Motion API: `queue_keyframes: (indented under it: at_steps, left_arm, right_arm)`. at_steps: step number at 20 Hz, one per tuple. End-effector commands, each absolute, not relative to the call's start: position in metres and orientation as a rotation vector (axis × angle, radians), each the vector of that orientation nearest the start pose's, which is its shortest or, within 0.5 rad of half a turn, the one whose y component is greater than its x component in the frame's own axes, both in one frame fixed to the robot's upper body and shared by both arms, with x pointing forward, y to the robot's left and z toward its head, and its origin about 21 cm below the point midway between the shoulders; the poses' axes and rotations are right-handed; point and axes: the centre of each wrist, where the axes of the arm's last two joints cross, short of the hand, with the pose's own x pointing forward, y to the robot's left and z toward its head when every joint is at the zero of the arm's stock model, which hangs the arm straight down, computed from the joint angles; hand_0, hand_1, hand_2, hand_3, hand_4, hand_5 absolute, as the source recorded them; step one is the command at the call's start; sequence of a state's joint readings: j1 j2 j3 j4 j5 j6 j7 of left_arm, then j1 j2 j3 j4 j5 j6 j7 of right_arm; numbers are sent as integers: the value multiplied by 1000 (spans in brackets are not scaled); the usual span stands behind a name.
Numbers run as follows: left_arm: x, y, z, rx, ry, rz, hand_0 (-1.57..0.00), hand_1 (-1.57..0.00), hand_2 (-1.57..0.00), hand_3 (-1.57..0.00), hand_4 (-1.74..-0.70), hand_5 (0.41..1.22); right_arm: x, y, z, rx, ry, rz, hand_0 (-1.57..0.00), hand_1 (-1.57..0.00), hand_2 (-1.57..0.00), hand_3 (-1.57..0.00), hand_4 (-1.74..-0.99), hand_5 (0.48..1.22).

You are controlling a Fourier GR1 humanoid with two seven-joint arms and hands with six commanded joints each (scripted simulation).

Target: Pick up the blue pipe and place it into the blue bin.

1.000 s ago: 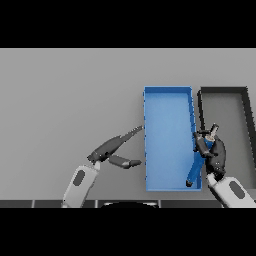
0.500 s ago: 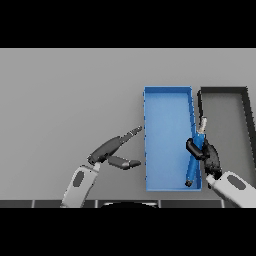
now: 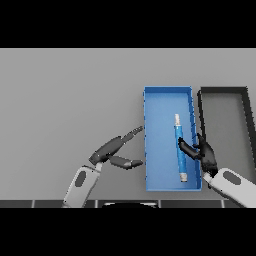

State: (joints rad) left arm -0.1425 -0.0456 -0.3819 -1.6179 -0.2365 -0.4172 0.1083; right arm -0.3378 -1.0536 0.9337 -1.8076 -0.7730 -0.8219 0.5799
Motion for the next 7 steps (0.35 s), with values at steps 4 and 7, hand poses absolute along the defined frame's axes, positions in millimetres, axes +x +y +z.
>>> queue_keyframes:
  at_steps: [4,7]
  left_arm:
    - [251,116,46,-421,-1560,-876,1,1,1,1,-885,431]
    - [251,118,48,-427,-1555,-879,1,1,1,1,-885,431]
  right_arm:
    - [214,-251,78,-321,-802,210,-6,-5,-5,-3,-1022,658]
    - [217,-250,80,-314,-797,212,-6,-5,-5,-3,-1022,643]
